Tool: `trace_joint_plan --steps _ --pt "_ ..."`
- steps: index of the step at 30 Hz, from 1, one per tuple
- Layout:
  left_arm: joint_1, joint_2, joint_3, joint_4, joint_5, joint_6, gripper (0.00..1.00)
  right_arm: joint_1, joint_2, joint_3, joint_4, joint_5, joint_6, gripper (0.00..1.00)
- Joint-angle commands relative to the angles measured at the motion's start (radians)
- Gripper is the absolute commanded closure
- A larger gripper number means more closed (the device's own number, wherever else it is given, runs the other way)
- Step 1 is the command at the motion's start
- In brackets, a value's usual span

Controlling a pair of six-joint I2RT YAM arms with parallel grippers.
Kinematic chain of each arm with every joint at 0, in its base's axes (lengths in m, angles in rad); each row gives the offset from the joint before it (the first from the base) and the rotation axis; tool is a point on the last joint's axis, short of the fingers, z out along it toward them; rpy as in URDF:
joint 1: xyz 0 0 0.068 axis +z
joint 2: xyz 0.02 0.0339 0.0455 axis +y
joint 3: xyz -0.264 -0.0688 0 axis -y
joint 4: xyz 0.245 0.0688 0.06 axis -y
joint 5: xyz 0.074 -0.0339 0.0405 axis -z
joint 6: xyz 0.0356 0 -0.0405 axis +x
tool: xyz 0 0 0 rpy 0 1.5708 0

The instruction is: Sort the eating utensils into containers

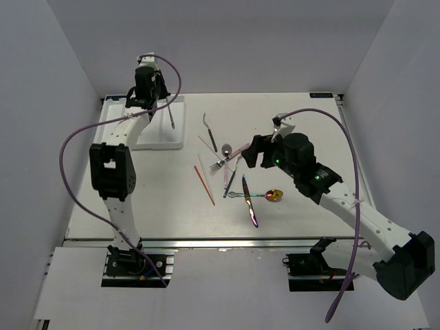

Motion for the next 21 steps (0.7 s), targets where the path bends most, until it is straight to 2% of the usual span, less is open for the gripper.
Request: trace_joint_plan --steps 1,7,12,15,16,19,21 --pt "0.007 0.113 0.156 0.004 0.140 0.077 1.00 -0.004 -0.035 -0.040 -0.001 -0.016 -0.031 0.11" --pt "0.015 0.231 0.219 0.019 0.140 0.077 1.00 -0.006 0.002 -0.039 0.007 -0.091 -0.029 0.11" --pt "0.015 0.220 0.135 0.044 0.109 0.052 1.00 -0.006 0.051 -0.016 0.007 -0.062 -0.035 0.11" --pt "0.017 0.234 0.144 -0.007 0.065 0.034 0.89 -0.009 0.080 0.011 -0.002 -0.056 -0.040 0.11" --pt "0.018 0.238 0.146 -0.014 0.061 0.028 0.82 -0.007 0.085 0.019 -0.008 -0.059 -0.040 0.11" --pt "0.020 0.244 0.150 -0.047 0.035 0.005 0.77 -0.009 0.096 0.032 -0.011 -0.051 -0.043 0.11" --pt "0.024 0.238 0.138 -0.050 0.034 -0.020 0.65 -0.009 0.099 0.035 -0.014 -0.042 -0.048 0.11"
